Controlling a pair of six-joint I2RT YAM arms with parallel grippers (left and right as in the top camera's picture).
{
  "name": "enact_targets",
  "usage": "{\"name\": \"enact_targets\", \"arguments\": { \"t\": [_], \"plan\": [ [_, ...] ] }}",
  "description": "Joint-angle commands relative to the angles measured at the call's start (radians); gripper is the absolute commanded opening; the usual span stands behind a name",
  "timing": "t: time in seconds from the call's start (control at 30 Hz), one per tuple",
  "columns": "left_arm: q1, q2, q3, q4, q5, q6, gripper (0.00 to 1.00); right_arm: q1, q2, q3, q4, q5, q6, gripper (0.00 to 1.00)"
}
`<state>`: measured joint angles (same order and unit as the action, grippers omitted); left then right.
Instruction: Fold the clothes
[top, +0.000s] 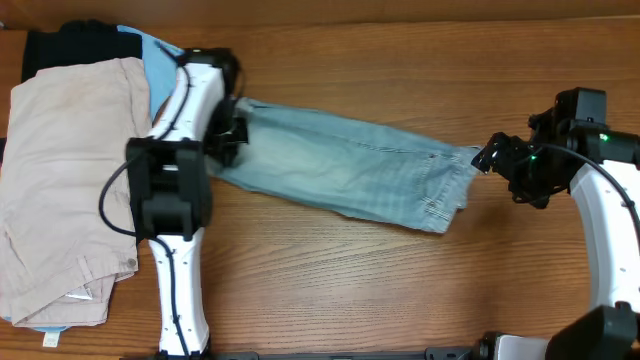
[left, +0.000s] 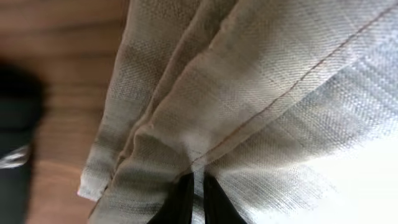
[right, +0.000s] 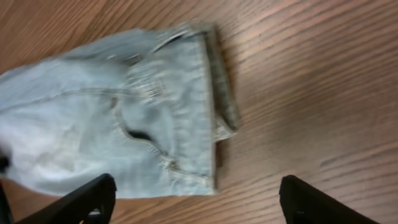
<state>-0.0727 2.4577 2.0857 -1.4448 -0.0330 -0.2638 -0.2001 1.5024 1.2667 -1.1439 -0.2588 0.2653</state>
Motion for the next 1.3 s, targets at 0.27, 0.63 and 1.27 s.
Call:
{"name": "enact_targets", "arguments": {
  "t": [0.27, 0.63, 1.27],
  "plan": [
    [-0.007, 0.014, 0.050, -0.043, 0.111, 0.121, 0.20, 0.026, 0.231, -0.004, 0.043, -0.117, -0.094, 0.84],
    [-0.006, 0.014, 0.393, -0.171, 0.104, 0.207, 0.35, 0.039, 0.321, -0.094, 0.195, -0.248, -0.099, 0.85],
    [-0.006, 0.014, 0.456, -0.156, 0.105, 0.235, 0.42, 0.116, 0.322, -0.378, 0.618, -0.319, -0.033, 0.82]
  ]
}}
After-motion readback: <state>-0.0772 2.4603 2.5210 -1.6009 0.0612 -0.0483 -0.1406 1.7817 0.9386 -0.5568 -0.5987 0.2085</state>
